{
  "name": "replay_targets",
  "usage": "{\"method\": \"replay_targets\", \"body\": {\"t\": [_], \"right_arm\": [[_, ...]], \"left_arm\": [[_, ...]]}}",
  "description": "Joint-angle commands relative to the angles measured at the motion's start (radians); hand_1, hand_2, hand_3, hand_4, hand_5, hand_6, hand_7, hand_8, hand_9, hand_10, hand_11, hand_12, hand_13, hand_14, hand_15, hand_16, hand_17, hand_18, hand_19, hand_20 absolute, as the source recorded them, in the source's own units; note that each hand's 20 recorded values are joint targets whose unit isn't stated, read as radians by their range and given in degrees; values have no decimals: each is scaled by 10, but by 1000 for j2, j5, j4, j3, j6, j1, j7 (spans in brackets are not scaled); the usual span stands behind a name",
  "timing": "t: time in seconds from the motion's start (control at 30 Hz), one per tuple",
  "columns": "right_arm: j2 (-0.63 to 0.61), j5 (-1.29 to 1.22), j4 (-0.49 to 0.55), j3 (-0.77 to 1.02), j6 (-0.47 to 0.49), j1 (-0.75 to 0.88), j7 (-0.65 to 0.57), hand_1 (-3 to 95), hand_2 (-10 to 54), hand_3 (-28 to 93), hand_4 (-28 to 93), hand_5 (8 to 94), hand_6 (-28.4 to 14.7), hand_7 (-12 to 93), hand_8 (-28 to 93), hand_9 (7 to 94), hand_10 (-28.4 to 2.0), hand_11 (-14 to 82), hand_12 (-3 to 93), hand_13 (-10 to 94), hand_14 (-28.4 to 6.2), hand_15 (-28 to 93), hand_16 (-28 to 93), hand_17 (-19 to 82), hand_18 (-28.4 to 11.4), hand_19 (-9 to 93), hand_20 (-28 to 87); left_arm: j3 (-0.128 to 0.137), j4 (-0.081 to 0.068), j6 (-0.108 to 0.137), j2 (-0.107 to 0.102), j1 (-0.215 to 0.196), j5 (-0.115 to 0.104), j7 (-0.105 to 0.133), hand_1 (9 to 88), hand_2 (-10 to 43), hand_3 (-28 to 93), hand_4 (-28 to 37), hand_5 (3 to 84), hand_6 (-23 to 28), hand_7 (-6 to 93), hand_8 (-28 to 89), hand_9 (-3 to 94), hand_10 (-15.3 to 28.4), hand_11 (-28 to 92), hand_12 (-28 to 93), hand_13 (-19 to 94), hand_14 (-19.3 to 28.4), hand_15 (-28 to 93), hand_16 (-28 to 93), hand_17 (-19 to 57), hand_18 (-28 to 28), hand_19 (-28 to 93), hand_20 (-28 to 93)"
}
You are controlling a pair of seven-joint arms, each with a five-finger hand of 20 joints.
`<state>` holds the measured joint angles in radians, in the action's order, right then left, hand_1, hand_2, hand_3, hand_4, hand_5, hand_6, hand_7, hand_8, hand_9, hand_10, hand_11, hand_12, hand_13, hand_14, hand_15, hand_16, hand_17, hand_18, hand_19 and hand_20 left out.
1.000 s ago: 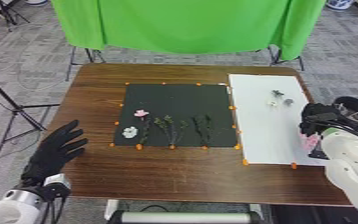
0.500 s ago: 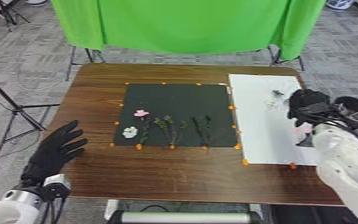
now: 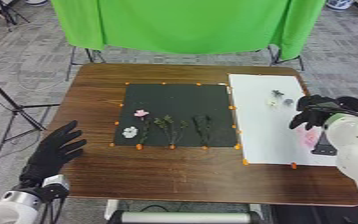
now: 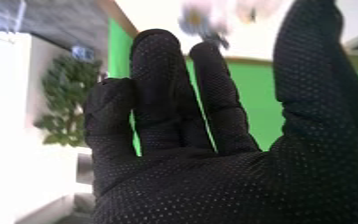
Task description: Arrange flowers
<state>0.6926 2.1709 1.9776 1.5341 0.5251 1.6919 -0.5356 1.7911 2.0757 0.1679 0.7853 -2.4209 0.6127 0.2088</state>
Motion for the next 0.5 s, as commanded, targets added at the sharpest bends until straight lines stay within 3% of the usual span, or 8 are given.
{"method": "replay_targets", "body": {"t": [0.03,0.5], "right_arm": [[-8,28,-14,25,53,70,-31,249,-95,870,-263,336,-73,304,-115,417,-178,168,203,518,-100,752,247,279,-222,899,532],[-13,38,-31,36,76,116,-62,260,-95,881,-270,318,-68,303,-110,415,-185,156,205,520,-100,754,234,281,-221,898,531]], "left_arm": [[-6,-2,-13,7,4,4,-8,263,8,704,-241,266,29,210,-110,243,124,204,153,206,169,315,-7,-100,230,443,75],[1,-7,-27,11,13,13,-28,264,9,703,-240,265,29,210,-110,243,124,204,152,206,169,315,-6,-100,230,443,75]]}}
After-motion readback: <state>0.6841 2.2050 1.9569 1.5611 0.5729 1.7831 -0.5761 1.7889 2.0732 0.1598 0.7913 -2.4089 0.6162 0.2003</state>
